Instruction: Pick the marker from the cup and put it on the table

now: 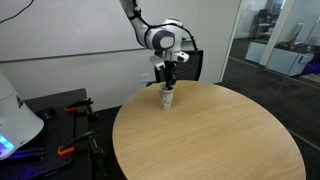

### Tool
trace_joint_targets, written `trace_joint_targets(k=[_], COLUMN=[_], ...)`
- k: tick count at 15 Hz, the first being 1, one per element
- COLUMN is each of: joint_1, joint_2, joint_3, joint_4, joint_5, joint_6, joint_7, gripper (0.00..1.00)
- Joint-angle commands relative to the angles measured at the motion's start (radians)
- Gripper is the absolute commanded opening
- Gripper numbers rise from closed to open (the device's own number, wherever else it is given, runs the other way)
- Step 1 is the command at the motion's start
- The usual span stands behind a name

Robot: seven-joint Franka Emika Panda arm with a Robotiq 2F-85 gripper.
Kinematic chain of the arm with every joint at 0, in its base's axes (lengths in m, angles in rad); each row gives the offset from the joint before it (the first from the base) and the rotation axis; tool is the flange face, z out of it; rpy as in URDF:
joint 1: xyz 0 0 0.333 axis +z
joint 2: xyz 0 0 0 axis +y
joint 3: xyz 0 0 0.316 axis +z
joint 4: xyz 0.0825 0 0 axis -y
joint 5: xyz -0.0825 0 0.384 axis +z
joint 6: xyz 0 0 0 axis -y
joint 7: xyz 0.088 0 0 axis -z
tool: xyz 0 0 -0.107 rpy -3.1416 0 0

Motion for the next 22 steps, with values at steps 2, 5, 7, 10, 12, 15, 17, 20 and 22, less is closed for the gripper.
trace_joint_targets(k=[2,5,7,10,12,15,17,20,22], joint_1=[0.0,0.0,0.001,0.001,0.002,0.01,0.019,0.033,0.038], joint_2=[0.006,0.006,0.004,0.0,-0.007,-0.031,-0.047,-0.074,-0.094], joint_3=[-0.002,-0.002,-0.002,-0.003,-0.003,-0.007,-0.011,-0.019,-0.022], joint_4=[0.009,0.01,0.008,0.003,-0.004,-0.027,-0.044,-0.076,-0.101], joint_5=[0.025,0.025,0.025,0.025,0.025,0.018,0.012,0.006,0.005], joint_6=[0.018,0.021,0.023,0.026,0.026,0.04,0.058,0.098,0.121], joint_7=[-0.033,-0.032,-0.03,-0.03,-0.029,-0.024,-0.02,-0.011,-0.009], gripper=[0.35,0.08,0.0,0.05,0.05,0.05,0.05,0.05,0.05])
